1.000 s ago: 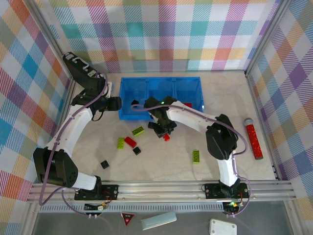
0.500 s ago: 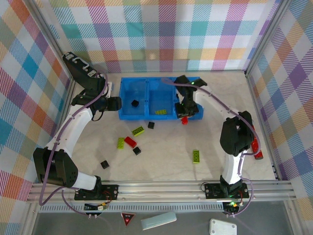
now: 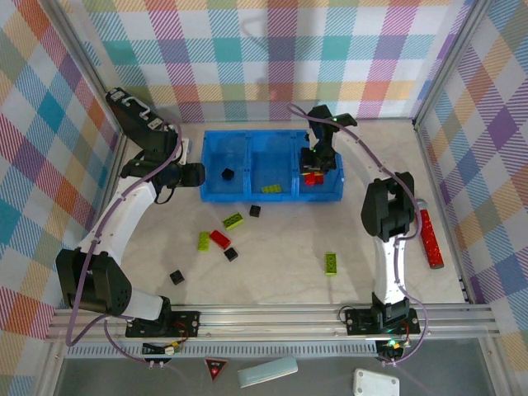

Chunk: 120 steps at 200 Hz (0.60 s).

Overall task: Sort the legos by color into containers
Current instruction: Place the lego in the container.

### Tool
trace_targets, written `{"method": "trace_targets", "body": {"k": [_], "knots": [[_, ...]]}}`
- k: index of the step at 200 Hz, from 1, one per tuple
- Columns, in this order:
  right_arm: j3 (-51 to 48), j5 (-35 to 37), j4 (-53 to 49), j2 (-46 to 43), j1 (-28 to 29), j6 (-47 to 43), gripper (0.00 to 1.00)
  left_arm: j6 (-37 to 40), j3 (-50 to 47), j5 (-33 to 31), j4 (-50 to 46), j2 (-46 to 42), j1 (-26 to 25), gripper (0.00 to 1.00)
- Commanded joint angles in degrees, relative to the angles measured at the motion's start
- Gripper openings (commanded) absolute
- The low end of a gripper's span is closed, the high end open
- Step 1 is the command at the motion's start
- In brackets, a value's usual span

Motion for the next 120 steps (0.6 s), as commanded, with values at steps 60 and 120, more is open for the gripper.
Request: {"method": "trace_targets", "body": {"k": [60, 120], "knots": [[7.5, -6.1, 1.9, 9.5, -2.5, 1.5, 0.31, 0.5, -0.6, 0.6, 0.6, 0.4, 0.5, 0.60], [10.6, -8.5, 2.7, 13.7, -3.2, 2.3, 0.32, 0.6, -0.7, 0.2, 0.6, 0.5, 0.6, 0.60]]}}
